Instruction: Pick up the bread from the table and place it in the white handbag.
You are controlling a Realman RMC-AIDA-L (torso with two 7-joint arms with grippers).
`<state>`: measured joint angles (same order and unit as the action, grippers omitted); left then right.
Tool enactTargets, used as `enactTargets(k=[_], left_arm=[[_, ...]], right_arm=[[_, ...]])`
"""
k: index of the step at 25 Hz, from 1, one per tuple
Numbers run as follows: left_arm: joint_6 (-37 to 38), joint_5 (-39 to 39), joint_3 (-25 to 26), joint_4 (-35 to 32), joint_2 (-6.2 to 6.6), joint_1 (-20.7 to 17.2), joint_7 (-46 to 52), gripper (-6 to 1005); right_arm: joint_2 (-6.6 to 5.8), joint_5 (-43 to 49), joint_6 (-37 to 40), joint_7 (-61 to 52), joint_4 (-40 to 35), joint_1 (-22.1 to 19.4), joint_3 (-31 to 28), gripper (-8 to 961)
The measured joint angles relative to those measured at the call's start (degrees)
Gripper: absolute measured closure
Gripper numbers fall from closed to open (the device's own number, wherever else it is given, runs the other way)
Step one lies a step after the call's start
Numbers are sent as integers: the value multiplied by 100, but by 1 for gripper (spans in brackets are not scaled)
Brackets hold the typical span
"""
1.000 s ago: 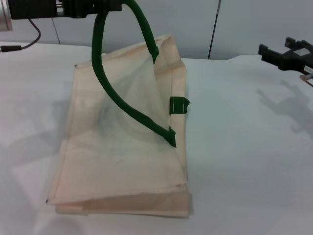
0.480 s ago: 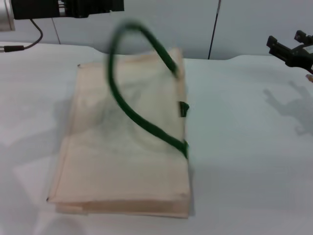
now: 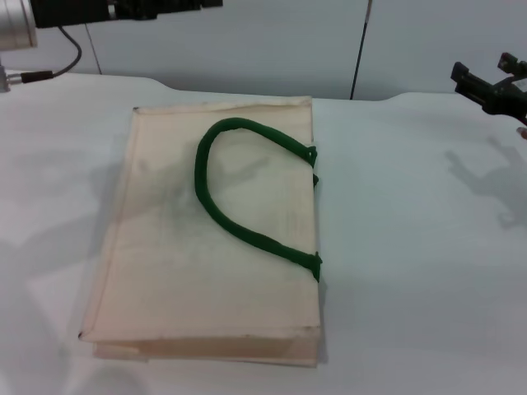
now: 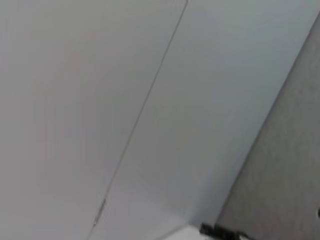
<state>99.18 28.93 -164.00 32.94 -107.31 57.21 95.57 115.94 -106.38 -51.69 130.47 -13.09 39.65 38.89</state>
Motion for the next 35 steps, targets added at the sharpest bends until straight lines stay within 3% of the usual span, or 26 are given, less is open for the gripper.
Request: enactTargets(k=[3,7,9,12,21,27,35], left_arm=[[-169,286,0,92,-147,-69,-258,314],[-403,674,-1,385,-437,-161,-596,195],[-495,977,0,744,-696,-194,-837,180],[-638,1594,25,999,-957,-370,-1500,159],[-1382,3113,46,-277,-943,-1106,-3695,123],[-2138,3885,65,-1517,-942,-1301,-5520,123],[-2508,5222,82,-2911,-930,-1694,-6620,123]], right_arm=[[30,-145,-110,379,36,-30,-59,59],[48,-600,-355,974,256,-51,-88,59],[47,-987,-531,1291,373,-89,-89,59],[48,-1662,-783,1880,602,-118,-92,59],[60,-2498,-864,2524,874,-140,-95,60],[54,-2631,-833,2528,888,-130,-103,60],[61,-2676,-823,2531,1001,-96,-181,60]])
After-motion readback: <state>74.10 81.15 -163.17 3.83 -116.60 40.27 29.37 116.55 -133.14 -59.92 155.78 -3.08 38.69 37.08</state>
